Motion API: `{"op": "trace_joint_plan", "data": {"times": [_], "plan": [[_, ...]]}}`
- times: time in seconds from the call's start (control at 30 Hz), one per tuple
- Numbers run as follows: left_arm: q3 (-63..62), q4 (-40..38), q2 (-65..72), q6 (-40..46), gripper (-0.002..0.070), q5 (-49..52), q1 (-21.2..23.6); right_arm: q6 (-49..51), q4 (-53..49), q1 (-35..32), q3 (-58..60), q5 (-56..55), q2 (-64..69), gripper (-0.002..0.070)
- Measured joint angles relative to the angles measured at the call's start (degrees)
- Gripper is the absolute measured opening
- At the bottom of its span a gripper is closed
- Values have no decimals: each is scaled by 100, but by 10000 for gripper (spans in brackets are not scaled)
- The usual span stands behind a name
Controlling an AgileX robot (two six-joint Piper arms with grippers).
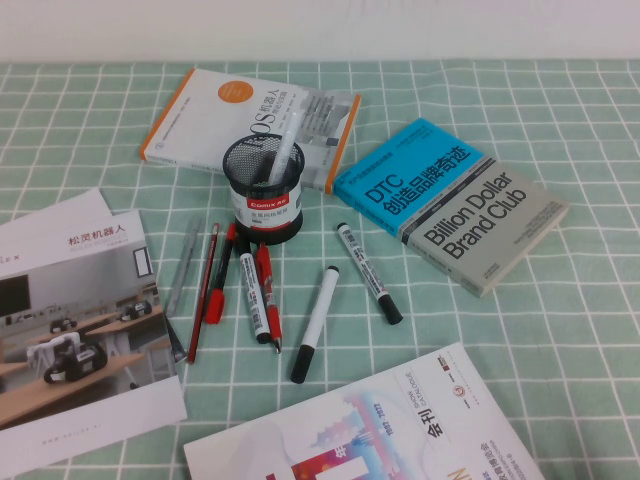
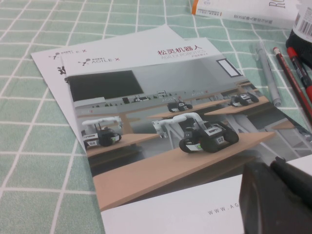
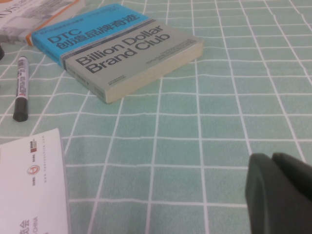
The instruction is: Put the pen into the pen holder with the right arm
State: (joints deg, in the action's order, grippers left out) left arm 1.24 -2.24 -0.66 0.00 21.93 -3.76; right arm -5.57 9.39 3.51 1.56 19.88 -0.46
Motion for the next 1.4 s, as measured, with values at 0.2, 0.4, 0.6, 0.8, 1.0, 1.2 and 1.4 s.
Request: {"op": "trace_joint_plan", "data": {"times": [0.2, 0.4, 0.6, 0.8, 1.0, 1.2, 1.4], "plan": [[0, 0, 0, 0, -6, 0, 0, 0, 0, 0, 0, 0, 0, -19], [0, 0, 0, 0, -6, 0, 0, 0, 0, 0, 0, 0, 0, -19], [0, 0, 0, 0, -6, 0, 0, 0, 0, 0, 0, 0, 0, -19], [0, 0, 0, 0, -6, 0, 0, 0, 0, 0, 0, 0, 0, -19], [0, 0, 0, 0, -6, 0, 0, 0, 204, 0, 0, -253, 0, -19], [0, 0, 0, 0, -6, 0, 0, 0, 1960, 0, 0, -1075, 0, -19], [0, 0, 0, 0, -6, 0, 0, 0, 3457, 0, 0, -1515, 0, -19]]}}
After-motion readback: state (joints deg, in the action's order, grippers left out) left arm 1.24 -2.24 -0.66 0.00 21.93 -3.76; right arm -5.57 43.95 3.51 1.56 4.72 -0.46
